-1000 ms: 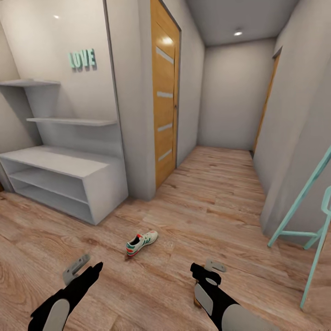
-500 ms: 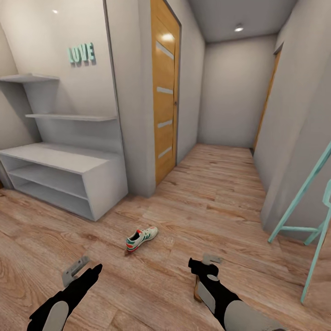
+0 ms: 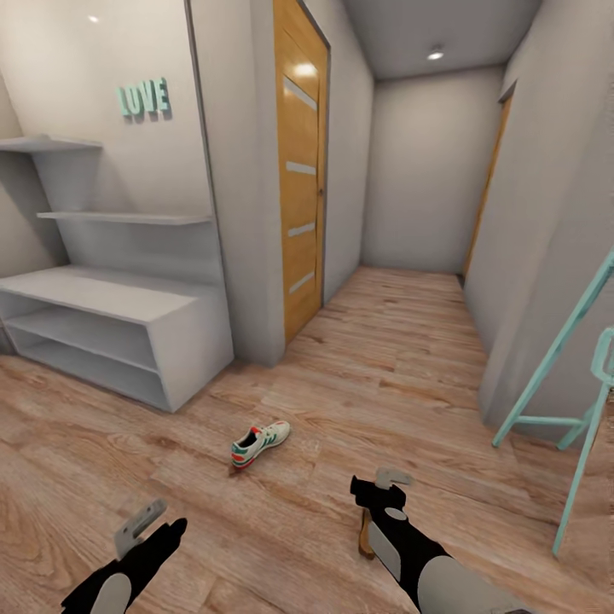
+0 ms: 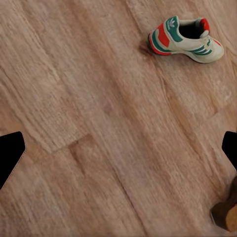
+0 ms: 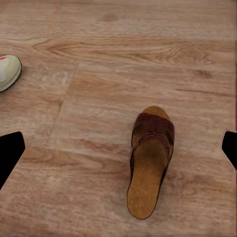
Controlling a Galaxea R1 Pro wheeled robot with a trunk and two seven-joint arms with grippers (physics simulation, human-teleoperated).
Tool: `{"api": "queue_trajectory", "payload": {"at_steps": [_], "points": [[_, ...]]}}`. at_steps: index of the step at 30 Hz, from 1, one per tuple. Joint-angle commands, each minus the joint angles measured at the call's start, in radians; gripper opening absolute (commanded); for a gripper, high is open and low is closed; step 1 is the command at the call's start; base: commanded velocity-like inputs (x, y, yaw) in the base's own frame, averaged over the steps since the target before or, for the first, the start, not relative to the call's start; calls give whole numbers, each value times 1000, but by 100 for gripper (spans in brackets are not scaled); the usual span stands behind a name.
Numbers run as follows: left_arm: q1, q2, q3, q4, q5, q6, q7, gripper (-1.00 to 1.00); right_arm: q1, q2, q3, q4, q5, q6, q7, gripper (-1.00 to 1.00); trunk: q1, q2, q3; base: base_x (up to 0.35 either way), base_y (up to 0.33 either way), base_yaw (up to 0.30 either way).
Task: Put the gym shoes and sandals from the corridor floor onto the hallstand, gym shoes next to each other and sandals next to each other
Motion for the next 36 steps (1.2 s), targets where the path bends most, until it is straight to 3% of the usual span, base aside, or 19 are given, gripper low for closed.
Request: {"api": "queue_trajectory", "payload": {"at_steps": [1, 18, 30, 33, 36], "points": [[0, 1, 0, 5, 0, -3, 0, 100, 0, 0, 0, 0, 0, 1, 0, 100, 0, 0, 0, 0, 202, -214], [0, 6, -5, 24, 0, -15, 0, 100, 0, 1, -3, -1, -1, 9, 0, 100, 0, 0, 0, 43, 285, -275], [-6, -3, -4, -12, 13, -12, 1, 100, 0, -1, -3, 0, -2, 23, 7, 100, 0, 0, 0, 10, 29, -216], [-6, -4, -5, -19, 14, -12, 1, 100, 0, -1, -4, 0, -4, 41, 7, 100, 1, -1, -12, 1, 3, -50], [-3, 13, 3, -33, 4, -29, 14, 100, -17, 14, 1, -17, 3, 29, 17, 100, 1, -1, -11, 0, 0, 0]]}}
